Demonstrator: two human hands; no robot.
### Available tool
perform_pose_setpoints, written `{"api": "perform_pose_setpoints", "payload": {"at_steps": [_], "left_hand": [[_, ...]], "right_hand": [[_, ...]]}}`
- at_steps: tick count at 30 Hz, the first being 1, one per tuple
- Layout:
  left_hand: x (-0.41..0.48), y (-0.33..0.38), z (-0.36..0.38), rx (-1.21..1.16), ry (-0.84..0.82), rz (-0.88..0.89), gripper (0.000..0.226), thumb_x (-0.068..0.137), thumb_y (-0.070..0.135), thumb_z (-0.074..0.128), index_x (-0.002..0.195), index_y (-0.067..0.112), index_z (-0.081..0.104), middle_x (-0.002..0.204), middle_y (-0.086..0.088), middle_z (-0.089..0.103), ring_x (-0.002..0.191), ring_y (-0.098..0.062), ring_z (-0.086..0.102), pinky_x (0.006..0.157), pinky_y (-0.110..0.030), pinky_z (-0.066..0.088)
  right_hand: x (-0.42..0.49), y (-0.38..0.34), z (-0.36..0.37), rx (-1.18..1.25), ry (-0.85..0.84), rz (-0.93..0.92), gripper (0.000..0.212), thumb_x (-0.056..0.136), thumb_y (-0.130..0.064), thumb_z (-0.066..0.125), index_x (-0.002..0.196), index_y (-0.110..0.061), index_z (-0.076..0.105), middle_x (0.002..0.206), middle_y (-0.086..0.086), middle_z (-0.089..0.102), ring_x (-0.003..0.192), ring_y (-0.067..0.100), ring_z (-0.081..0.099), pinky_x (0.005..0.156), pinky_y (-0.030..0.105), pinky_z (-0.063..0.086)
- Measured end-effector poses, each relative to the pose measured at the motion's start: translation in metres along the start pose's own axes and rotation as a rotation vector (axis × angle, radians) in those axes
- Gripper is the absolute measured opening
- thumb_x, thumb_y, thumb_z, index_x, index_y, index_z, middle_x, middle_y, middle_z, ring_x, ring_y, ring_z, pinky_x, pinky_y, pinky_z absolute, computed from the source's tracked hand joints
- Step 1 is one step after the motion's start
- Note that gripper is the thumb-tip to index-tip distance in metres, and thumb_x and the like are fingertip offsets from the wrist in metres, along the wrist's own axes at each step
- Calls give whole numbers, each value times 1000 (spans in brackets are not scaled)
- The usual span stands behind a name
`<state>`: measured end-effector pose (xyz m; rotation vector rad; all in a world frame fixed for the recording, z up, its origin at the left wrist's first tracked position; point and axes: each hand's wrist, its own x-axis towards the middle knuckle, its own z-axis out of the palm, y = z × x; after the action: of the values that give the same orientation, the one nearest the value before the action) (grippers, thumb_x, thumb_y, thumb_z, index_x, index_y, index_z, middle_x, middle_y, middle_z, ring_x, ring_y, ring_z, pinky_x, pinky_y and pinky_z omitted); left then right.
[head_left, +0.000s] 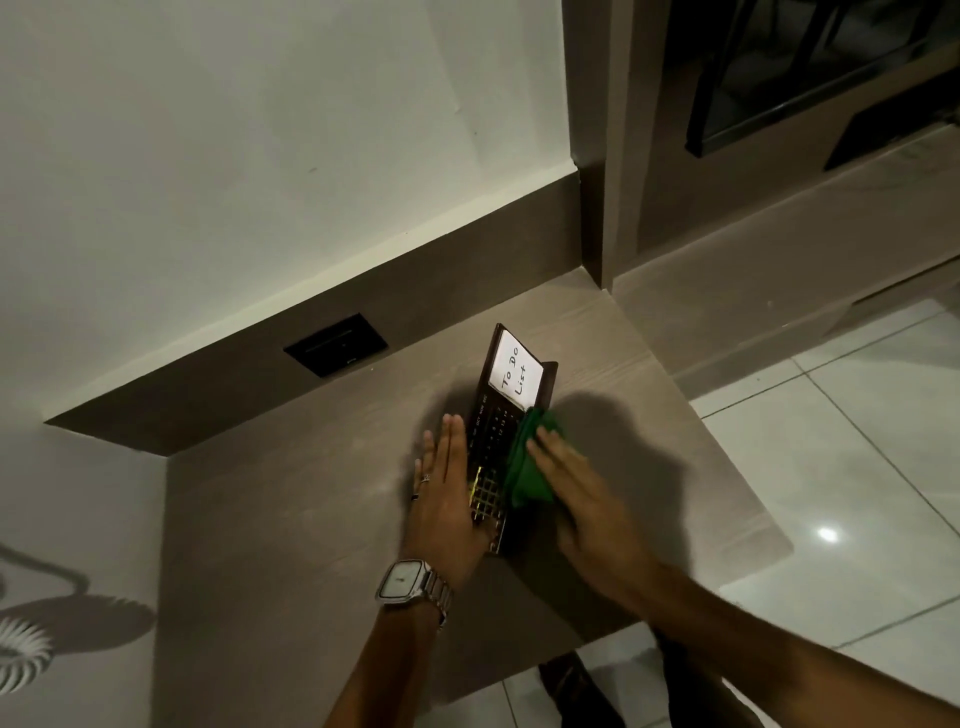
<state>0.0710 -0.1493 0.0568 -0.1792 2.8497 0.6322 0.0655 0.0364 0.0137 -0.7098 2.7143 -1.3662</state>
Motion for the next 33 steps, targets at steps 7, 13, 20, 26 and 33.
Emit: {"api": "perform_pose_setpoints", "payload": {"at_steps": [7, 13, 20, 26, 33], "left_hand": [[-17, -12, 9, -167, 26, -72, 113, 75, 22, 77, 153, 27, -4, 164, 2, 5, 149, -21, -7, 121, -52, 11], [-14, -14, 9, -206, -21, -51, 115, 77, 13, 76, 145, 40, -13, 163, 6, 0, 148, -18, -10, 116, -39, 6], [-17, -10, 5, -241, -4, -61, 113, 76, 5, 75, 139, 49, -7, 163, -1, 7, 149, -22, -5, 117, -43, 11], [-17, -3, 0, -318, -9, -71, 97, 81, 19, 75, 141, 45, 3, 162, -2, 15, 150, -29, 7, 115, -57, 30], [-21, -9, -1, -521, -84, -172, 118, 65, 7, 84, 152, 33, 9, 148, 5, 41, 125, -12, 50, 101, -35, 48]], "right_hand": [[53, -9, 23, -19, 49, -44, 80, 87, -9, 52, 150, -35, 11, 160, 3, 8, 147, 24, 3, 112, 55, 21], [20, 2, 53, -81, -76, -102, 107, 78, -1, 68, 152, -34, -1, 161, 2, 1, 147, 24, -8, 106, 63, 31], [44, 19, 28, -188, -55, -16, 102, 77, 12, 59, 150, -34, 6, 161, -2, -2, 146, 25, -11, 97, 55, 47], [2, 9, 46, -236, -97, -338, 109, 70, 2, 73, 151, -34, 10, 160, 3, 10, 146, 33, 4, 95, 54, 46], [46, -2, 25, -104, 13, -23, 86, 81, 8, 50, 150, -29, 16, 160, 2, 5, 146, 28, -5, 101, 63, 39]]}}
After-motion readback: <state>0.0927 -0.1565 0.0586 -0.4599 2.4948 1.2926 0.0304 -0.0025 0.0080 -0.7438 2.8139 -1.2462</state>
